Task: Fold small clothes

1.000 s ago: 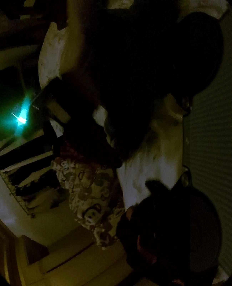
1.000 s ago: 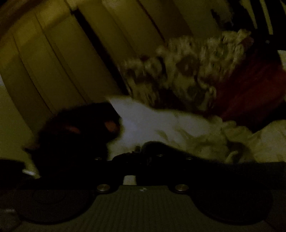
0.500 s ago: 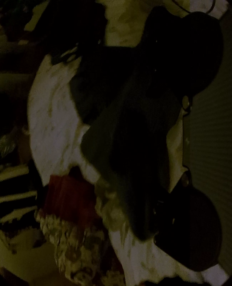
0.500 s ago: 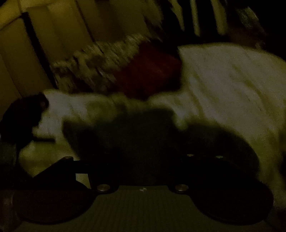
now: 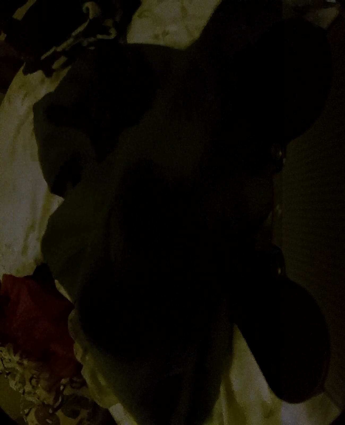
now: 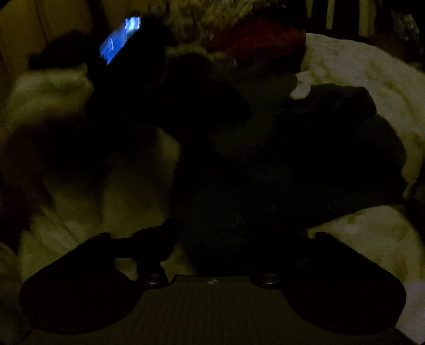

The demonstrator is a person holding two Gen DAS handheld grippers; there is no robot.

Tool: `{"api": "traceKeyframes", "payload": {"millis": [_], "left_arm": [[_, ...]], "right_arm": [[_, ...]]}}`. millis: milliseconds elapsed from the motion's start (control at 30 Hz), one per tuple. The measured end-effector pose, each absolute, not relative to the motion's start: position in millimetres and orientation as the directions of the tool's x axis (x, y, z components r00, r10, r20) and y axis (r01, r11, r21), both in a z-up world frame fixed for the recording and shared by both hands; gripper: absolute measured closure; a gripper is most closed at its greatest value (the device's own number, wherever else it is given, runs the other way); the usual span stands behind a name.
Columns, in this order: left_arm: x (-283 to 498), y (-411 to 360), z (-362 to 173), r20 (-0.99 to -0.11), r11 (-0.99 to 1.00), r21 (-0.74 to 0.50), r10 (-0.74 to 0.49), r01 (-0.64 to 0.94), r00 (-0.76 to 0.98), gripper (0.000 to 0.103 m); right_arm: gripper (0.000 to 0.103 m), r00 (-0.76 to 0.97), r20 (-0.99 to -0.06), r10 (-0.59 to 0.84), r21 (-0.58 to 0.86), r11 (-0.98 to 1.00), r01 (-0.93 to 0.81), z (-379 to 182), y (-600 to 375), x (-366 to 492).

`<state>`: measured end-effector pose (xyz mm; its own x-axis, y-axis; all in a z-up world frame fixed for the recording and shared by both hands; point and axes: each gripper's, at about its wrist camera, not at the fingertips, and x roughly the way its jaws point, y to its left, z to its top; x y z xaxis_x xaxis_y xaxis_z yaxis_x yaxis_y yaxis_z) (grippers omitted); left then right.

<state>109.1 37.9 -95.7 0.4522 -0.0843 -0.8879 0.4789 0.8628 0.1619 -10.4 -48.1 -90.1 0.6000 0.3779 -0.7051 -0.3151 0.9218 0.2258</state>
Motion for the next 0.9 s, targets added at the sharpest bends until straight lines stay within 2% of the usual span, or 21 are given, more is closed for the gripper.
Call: {"api": "traceKeyframes", "payload": {"millis": [33,100,133,200,300,400,467,533,567,600,633,700,767,800,833,867,900], "left_arm": [[108.6,38.0,-93.8,-0.88,0.858,0.183,-0.075,0.48,0.47,0.083],[110.7,46.0,-85.2,-0.875,0.867,0.175,-0.08,0.466,0.478,0.094],[111.6,55.2,-76.0,-0.873,0.877,0.149,-0.101,0.458,0.477,0.095],[106.4,78.7,-48.6,-0.849,0.887,0.127,-0.135,0.444,0.511,0.095],[89.2,116.8,1.7,-0.752,0.892,0.252,-0.064,0.376,0.656,0.099],[73.7,155.7,45.8,-0.672,0.899,0.333,0.014,0.285,0.74,0.096],[65.4,178.1,66.7,-0.655,0.913,0.322,0.023,0.251,0.755,0.079],[54.9,185.5,74.8,-0.632,0.91,0.336,0.024,0.245,0.775,0.038],[50.4,183.3,74.2,-0.623,0.905,0.347,0.024,0.248,0.782,0.027],[48.9,177.5,67.3,-0.628,0.895,0.36,0.024,0.263,0.778,0.012],[46.5,171.1,60.3,-0.641,0.889,0.361,0.017,0.282,0.767,0.011],[48.4,158.2,40.6,-0.685,0.88,0.336,-0.017,0.336,0.729,0.011],[54.3,145.0,22.2,-0.726,0.879,0.298,-0.046,0.373,0.686,0.011],[59.0,139.6,15.1,-0.744,0.881,0.273,-0.062,0.387,0.666,0.011],[62.2,135.2,10.7,-0.757,0.882,0.242,-0.088,0.403,0.648,0.011],[62.7,128.3,9.9,-0.764,0.881,0.208,-0.125,0.425,0.633,0.011],[64.0,124.1,8.4,-0.764,0.876,0.19,-0.152,0.444,0.627,0.011]], "right_arm": [[0.091,0.587,-0.724,0.362,0.204,0.925,-0.319,-93.0,-45.4,-8.7],[0.091,0.587,-0.727,0.357,0.189,0.925,-0.328,-91.9,-41.6,-6.7],[0.091,0.594,-0.716,0.366,0.195,0.923,-0.333,-86.6,-38.8,-5.6],[0.092,0.604,-0.634,0.483,0.292,0.873,-0.391,-63.1,-31.8,-8.5],[0.091,0.574,-0.506,0.643,0.397,0.765,-0.507,-18.2,-7.8,-6.7],[0.091,0.542,-0.434,0.719,0.382,0.692,-0.612,14.4,38.9,8.4],[0.09,0.513,-0.404,0.757,0.392,0.65,-0.651,19.1,70.7,26.7],[0.089,0.496,-0.422,0.759,0.381,0.645,-0.663,9.1,99.9,44.3],[0.087,0.486,-0.428,0.762,0.405,0.642,-0.651,-2.6,112.8,55.0],[0.078,0.481,-0.436,0.76,0.416,0.645,-0.641,-13.2,116.6,61.1],[0.068,0.486,-0.446,0.752,0.421,0.655,-0.628,-25.4,121.1,63.3],[0.067,0.467,-0.462,0.754,0.47,0.655,-0.592,-45.2,114.3,64.7],[0.063,0.451,-0.423,0.786,0.572,0.618,-0.54,-45.7,89.0,52.9],[0.046,0.468,-0.4,0.788,0.612,0.61,-0.503,-41.3,68.4,46.0],[0.015,0.5,-0.391,0.773,0.625,0.622,-0.472,-37.0,50.9,38.9],[0.0,0.546,-0.387,0.743,0.625,0.647,-0.437,-31.8,31.4,29.4],[0.0,0.603,-0.388,0.697,0.608,0.685,-0.401,-25.4,8.8,16.8]]}}
